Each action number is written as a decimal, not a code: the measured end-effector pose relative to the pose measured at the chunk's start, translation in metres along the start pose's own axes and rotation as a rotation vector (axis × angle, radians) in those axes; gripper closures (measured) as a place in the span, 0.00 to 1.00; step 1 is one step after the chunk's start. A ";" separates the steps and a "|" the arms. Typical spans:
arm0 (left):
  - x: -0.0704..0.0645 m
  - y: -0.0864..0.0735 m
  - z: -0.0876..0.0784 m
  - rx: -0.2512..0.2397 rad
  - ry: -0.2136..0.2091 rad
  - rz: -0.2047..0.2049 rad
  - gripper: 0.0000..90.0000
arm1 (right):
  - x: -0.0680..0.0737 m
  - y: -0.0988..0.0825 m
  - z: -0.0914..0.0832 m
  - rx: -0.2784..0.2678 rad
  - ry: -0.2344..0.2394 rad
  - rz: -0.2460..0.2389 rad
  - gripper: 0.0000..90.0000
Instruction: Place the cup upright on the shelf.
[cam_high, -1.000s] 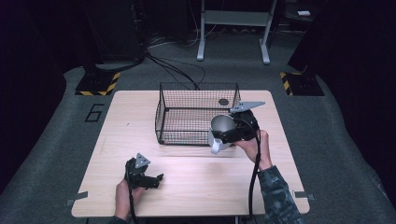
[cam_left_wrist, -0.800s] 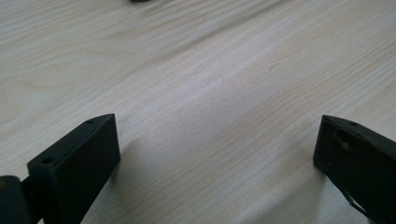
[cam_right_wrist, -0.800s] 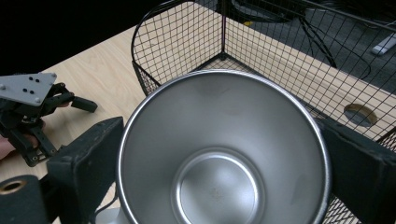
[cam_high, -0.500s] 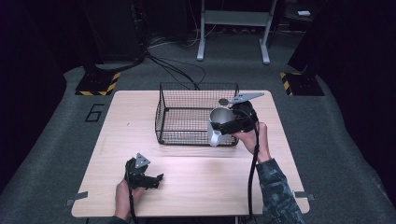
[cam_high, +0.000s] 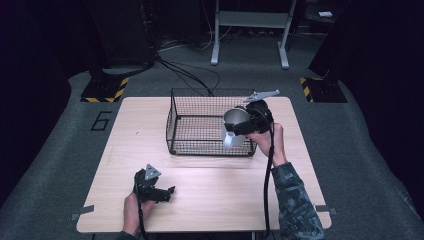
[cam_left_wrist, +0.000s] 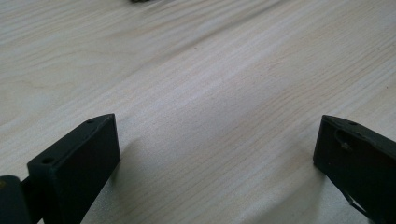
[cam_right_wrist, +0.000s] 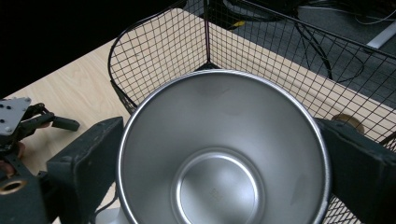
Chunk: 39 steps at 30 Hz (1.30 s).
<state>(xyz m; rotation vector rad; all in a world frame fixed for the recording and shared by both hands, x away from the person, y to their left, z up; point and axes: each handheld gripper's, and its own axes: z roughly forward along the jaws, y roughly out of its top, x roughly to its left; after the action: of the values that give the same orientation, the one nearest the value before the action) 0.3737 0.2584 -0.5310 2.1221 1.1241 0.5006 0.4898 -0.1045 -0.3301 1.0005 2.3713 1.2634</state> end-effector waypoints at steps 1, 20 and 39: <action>0.000 0.000 0.000 0.000 0.000 0.000 0.01 | 0.000 0.001 0.001 0.004 -0.002 0.006 0.06; 0.000 0.000 0.000 0.004 -0.001 0.008 0.01 | -0.016 0.019 0.029 0.027 -0.037 0.033 0.06; 0.000 0.000 0.000 0.005 -0.004 0.001 0.01 | -0.033 0.023 0.059 0.053 -0.081 0.085 0.06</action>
<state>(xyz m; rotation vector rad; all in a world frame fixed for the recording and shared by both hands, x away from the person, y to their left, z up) 0.3733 0.2584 -0.5308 2.1268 1.1234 0.4944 0.5552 -0.0819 -0.3487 1.1574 2.3344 1.1714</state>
